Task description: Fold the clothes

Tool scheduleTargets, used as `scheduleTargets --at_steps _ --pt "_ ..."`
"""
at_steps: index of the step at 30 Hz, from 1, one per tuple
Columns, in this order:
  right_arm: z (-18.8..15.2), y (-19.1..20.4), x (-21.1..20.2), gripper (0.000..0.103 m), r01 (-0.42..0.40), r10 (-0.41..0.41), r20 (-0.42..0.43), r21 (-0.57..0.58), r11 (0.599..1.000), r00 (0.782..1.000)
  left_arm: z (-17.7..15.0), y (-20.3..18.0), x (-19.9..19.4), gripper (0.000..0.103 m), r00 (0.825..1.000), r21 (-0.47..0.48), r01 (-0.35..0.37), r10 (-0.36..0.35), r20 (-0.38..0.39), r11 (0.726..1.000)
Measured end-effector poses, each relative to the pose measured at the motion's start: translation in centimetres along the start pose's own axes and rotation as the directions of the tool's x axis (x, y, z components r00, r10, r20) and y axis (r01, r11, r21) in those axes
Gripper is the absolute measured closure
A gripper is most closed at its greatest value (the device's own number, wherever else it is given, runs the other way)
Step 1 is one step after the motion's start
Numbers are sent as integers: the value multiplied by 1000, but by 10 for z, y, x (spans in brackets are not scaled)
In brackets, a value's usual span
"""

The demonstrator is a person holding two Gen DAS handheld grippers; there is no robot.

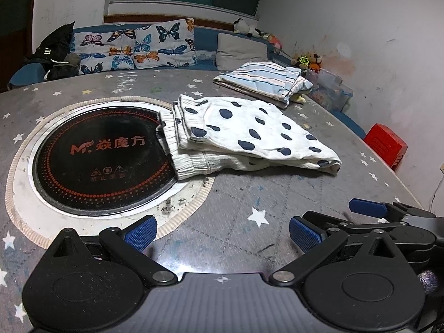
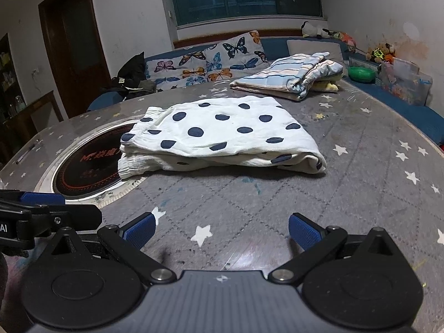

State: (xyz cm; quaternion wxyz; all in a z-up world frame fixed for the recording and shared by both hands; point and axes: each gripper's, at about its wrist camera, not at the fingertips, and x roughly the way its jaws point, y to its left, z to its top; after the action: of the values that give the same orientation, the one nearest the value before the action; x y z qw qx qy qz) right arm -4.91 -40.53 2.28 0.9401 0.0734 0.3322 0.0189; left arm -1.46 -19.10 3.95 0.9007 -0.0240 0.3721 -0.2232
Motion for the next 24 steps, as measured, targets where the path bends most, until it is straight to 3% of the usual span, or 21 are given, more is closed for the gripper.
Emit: scheduleTargets --at_steps 24 --pt "12 -14 26 0 14 -14 -42 -3 1000 999 16 -1 29 0 997 18 -37 38 -61 999"
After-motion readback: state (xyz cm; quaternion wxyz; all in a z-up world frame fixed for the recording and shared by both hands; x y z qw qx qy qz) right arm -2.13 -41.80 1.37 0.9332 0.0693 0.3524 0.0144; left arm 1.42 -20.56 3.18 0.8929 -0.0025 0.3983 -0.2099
